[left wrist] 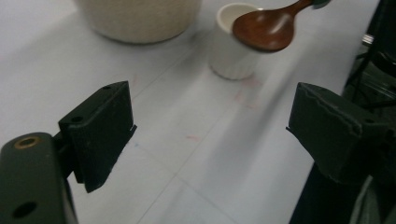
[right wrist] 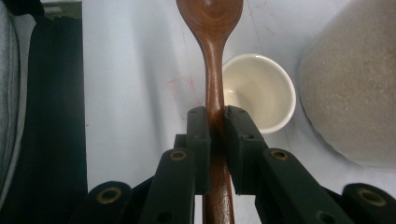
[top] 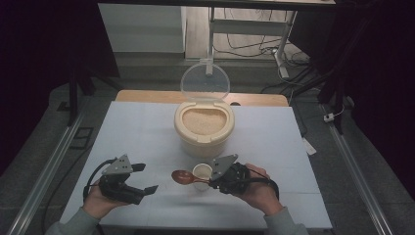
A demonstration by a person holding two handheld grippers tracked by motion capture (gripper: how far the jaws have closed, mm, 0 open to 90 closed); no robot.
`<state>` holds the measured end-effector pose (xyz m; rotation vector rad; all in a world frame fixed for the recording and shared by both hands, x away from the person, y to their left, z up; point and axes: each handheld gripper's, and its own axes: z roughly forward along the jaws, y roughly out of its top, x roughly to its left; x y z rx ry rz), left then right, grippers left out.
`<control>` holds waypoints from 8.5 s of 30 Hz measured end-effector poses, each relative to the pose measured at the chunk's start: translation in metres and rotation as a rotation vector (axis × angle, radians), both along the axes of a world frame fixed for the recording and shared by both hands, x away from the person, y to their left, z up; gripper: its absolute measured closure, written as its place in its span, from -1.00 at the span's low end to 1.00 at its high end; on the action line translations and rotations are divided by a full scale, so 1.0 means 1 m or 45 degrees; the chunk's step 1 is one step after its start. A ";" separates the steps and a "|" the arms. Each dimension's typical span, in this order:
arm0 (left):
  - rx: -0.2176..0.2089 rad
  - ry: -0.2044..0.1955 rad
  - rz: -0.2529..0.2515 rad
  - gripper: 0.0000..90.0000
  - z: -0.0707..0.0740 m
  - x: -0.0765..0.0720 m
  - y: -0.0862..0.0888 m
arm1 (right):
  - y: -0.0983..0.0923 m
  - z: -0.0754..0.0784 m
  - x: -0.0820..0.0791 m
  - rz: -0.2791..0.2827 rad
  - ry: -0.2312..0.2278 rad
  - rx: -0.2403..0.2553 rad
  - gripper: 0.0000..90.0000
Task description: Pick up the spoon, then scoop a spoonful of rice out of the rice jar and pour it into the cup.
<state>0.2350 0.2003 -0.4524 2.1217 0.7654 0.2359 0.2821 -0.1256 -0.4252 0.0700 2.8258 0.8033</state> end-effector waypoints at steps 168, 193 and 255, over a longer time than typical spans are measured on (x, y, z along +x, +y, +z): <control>0.291 -0.596 -0.014 0.70 0.008 0.005 -0.147 | -0.035 -0.003 -0.013 -0.879 0.216 1.322 0.80; -0.094 -0.111 0.100 -0.31 -0.004 0.002 -0.019 | -0.072 0.019 -0.013 -0.861 0.110 1.437 0.86; -0.042 0.073 0.242 -0.61 -0.050 0.002 0.031 | -0.054 0.083 0.108 -1.045 -0.245 1.313 0.86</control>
